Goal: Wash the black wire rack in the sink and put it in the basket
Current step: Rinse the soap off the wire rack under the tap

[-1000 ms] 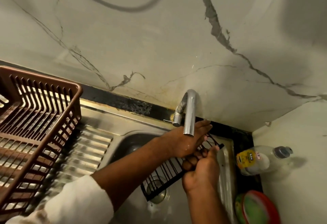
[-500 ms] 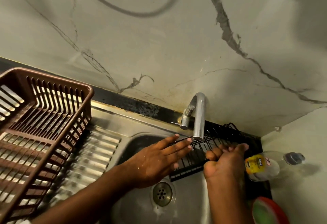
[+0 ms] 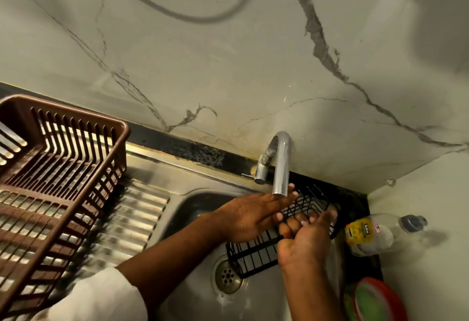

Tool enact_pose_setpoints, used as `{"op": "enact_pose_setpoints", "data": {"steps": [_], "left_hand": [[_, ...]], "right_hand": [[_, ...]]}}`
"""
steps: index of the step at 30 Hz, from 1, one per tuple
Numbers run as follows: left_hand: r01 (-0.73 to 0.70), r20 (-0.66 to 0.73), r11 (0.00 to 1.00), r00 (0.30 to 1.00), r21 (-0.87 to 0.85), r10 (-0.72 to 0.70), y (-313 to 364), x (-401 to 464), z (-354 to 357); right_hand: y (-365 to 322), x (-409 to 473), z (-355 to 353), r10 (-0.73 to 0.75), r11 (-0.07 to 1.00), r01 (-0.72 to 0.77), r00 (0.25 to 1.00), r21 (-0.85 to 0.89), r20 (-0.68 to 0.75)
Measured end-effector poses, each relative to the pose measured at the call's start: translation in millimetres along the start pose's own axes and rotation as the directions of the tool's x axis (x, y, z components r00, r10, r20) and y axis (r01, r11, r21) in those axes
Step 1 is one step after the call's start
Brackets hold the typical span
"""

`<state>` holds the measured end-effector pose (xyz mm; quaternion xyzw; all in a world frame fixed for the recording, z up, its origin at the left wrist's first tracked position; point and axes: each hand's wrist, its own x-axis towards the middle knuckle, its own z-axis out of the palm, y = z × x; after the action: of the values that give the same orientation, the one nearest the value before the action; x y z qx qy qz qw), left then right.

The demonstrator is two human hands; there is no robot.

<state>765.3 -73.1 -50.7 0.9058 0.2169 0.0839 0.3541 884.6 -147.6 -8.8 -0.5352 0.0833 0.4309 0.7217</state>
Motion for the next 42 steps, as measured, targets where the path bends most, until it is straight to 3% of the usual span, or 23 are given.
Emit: {"op": "enact_pose_setpoints", "data": {"steps": [3,6,10,15,20,24,26,29,33,36,37,39,41,42], "left_hand": [[0.213,0.056,0.923,0.977,-0.322,-0.206,1,9,-6],[0.423,0.213,0.669,0.902,-0.611,-0.376,1,9,-11],[0.477,0.282,0.511,0.866,-0.715,-0.413,-25,-14,-2],[0.586,0.414,0.273,0.768,-0.763,-0.489,-44,-32,7],[0.546,0.457,0.079,0.764,-0.834,-0.455,-50,-58,10],[0.415,0.429,-0.140,0.767,-0.899,-0.478,-38,-73,28],[0.313,0.377,-0.210,0.763,-0.926,-0.525,-29,-76,34],[0.239,0.263,-0.125,0.726,-0.963,-0.636,-11,-78,34],[0.396,0.111,0.175,0.602,-0.901,-0.791,7,-63,19],[0.492,0.083,0.279,0.594,-0.825,-0.800,14,-46,-3],[0.522,0.087,0.304,0.597,-0.797,-0.798,14,-41,-11],[0.577,0.115,0.353,0.621,-0.737,-0.775,18,-31,-27],[0.638,0.160,0.426,0.654,-0.641,-0.739,18,-18,-37],[0.664,0.187,0.460,0.666,-0.589,-0.722,20,-9,-38]], "right_hand": [[8,-10,-1,0.013,0.999,-0.011,0.999,-0.049,0.032],[3,-14,-6,0.057,0.998,-0.055,0.997,-0.043,0.047],[-22,-9,-15,0.084,0.995,-0.089,0.992,0.052,0.089],[-32,20,-38,0.142,0.958,-0.181,0.973,0.223,0.179],[-22,41,-62,0.165,0.914,-0.238,0.958,0.327,0.234],[-16,36,-72,0.198,0.892,-0.276,0.951,0.358,0.237],[-12,29,-75,0.198,0.923,-0.249,0.961,0.294,0.194],[1,27,-92,0.244,0.944,-0.254,0.967,0.211,0.071],[24,22,-115,0.326,0.944,-0.329,0.941,-0.012,-0.093],[30,1,-121,0.340,0.913,-0.357,0.933,-0.196,-0.116],[33,-4,-123,0.266,0.903,-0.304,0.951,-0.303,-0.160],[32,-15,-120,-0.081,0.834,-0.059,0.970,-0.549,-0.227],[25,-27,-112,-0.388,0.688,0.305,0.921,-0.659,0.021],[21,-33,-105,-0.424,0.606,0.432,0.886,-0.667,0.189]]}}
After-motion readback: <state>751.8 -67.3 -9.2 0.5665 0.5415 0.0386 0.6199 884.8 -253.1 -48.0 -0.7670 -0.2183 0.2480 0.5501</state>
